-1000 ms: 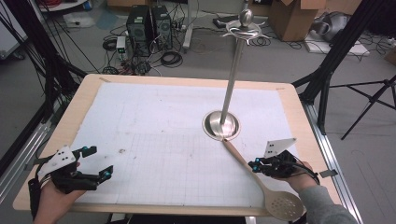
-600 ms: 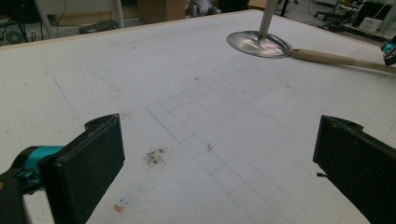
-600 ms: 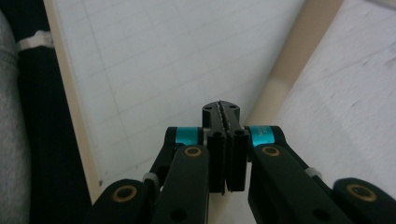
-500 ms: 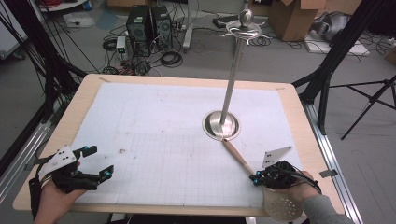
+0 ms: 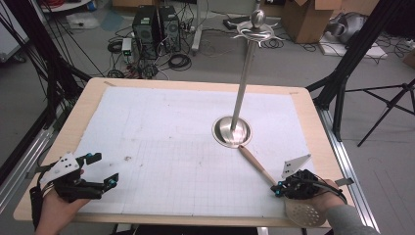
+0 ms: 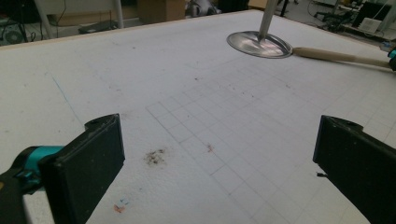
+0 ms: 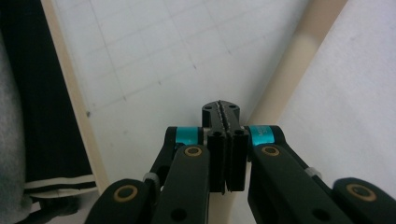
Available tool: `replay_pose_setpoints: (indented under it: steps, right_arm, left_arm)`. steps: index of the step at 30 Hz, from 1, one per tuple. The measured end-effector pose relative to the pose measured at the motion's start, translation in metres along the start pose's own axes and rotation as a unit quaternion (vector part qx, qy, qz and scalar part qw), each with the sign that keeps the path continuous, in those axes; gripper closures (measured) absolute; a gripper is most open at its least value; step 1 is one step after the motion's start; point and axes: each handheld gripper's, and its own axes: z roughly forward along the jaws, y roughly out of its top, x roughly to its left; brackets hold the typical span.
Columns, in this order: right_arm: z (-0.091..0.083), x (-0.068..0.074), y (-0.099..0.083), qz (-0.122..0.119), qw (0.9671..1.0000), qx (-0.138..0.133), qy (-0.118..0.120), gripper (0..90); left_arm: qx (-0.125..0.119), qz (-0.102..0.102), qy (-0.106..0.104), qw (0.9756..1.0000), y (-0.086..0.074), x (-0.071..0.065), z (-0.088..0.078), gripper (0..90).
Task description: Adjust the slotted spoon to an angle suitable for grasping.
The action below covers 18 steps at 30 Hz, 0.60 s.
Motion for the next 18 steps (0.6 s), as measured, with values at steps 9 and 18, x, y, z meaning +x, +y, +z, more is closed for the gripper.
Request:
replay_pose_setpoints:
  steps: [9, 18]
  right_arm:
    - [-0.008, -0.008, -0.006, 0.007, 0.9998, -0.008, -0.018, 90.0]
    - [-0.011, -0.014, 0.024, 0.063, 0.9914, -0.086, -0.076, 90.0]
  left_arm:
    - [0.000, -0.001, 0.001, 1.0000, 0.000, 0.001, 0.000, 2.3]
    - [-0.003, -0.001, -0.002, 1.0000, 0.001, 0.001, -0.001, 2.4]
